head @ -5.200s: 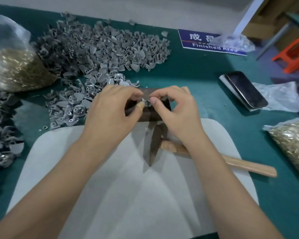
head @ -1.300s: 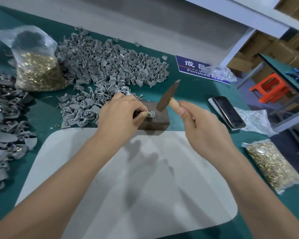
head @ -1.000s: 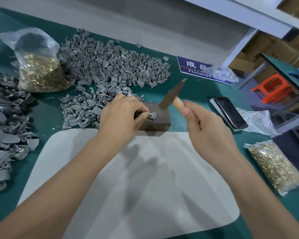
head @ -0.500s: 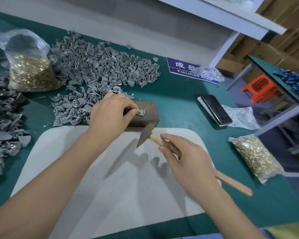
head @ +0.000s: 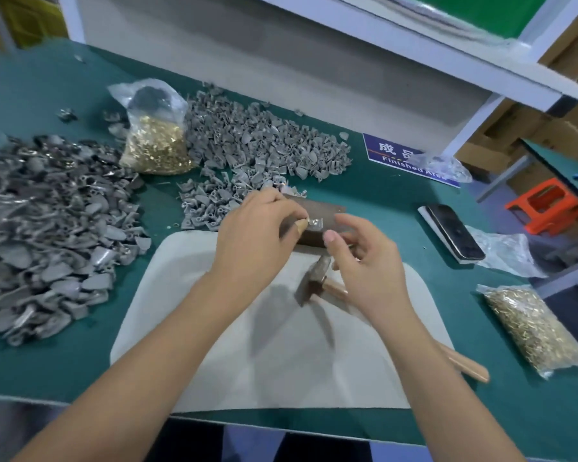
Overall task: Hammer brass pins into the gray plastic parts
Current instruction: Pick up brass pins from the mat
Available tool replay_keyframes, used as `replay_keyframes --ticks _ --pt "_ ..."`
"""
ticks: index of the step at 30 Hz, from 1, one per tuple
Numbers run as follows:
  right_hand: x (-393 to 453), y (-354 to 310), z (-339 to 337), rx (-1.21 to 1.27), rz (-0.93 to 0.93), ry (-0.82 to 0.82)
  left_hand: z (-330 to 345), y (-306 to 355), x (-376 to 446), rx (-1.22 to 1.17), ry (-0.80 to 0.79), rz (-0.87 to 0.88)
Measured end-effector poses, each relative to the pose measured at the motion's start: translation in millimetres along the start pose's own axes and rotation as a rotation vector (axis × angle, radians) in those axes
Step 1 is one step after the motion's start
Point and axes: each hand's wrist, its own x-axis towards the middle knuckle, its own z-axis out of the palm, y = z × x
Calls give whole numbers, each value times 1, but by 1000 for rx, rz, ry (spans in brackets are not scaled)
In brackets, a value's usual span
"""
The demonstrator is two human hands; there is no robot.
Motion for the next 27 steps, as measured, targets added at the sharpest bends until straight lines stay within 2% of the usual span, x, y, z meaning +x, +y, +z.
replay_keyframes --ticks 3,8,13,17,21,27 --pt "5 -24 31 91 -109 -91 -35 -11 -20 15 81 -36" --pt "10 -59 103 105 -166 -259 -96 -53 -51 138 183 -129" --pt "8 -96 184 36 -270 -389 -147 -98 -75 353 258 -286" --pt "8 -121 234 -68 -304 -493 -174 -127 -83 427 295 -394" --pt "9 -129 257 -94 -313 -517 -184 -143 -87 387 288 -472" --pt "13 -124 261 -102 -310 -520 -185 -146 -87 317 297 -470"
